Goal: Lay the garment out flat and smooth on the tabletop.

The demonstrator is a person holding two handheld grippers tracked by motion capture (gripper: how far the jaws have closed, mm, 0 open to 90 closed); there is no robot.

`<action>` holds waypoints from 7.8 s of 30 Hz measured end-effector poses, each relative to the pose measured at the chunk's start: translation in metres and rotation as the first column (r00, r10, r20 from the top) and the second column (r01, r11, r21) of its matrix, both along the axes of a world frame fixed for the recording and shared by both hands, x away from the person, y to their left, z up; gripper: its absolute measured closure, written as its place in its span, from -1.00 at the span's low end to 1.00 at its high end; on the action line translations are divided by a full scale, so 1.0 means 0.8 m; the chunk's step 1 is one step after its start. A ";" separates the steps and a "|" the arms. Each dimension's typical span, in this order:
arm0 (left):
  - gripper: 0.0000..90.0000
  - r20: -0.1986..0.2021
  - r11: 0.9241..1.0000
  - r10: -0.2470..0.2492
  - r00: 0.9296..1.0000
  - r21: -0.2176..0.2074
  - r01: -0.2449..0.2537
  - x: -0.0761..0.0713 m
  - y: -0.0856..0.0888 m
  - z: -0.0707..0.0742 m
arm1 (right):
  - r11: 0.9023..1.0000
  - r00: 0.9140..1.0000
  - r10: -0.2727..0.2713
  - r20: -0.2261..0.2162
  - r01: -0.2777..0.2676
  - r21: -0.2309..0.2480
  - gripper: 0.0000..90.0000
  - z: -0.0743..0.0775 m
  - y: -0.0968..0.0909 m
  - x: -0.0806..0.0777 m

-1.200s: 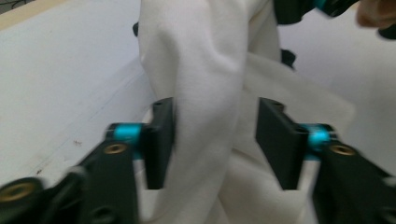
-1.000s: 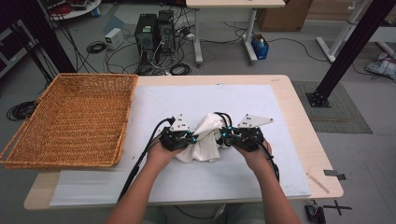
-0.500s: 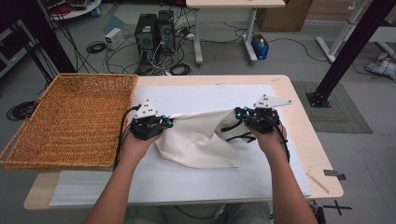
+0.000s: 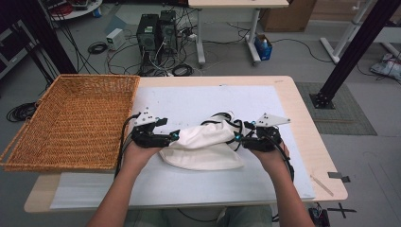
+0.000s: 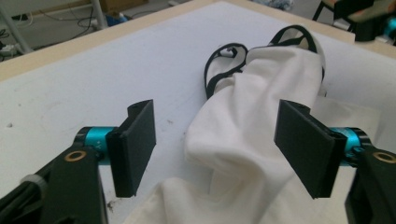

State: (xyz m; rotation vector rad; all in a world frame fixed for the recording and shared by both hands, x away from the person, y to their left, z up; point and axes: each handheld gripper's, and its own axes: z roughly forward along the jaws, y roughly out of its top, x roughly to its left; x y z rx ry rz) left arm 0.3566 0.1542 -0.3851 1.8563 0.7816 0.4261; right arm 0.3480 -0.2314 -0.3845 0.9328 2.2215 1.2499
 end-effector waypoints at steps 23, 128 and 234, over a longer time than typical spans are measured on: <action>-0.59 0.033 0.999 -0.012 0.999 -0.035 0.013 -0.011 0.004 0.000 | 0.996 0.999 -0.004 -0.045 0.000 -0.090 -0.25 -0.002 0.010 -0.036; 0.92 0.001 0.962 -0.075 0.997 0.265 0.072 0.033 -0.067 -0.037 | 0.970 0.970 -0.234 -0.068 0.228 -0.079 0.96 0.013 -0.037 0.012; 0.28 -0.134 0.965 -0.112 0.985 0.224 0.140 -0.057 -0.020 -0.083 | 0.989 0.973 -0.132 -0.188 0.115 -0.097 0.56 -0.058 -0.051 -0.085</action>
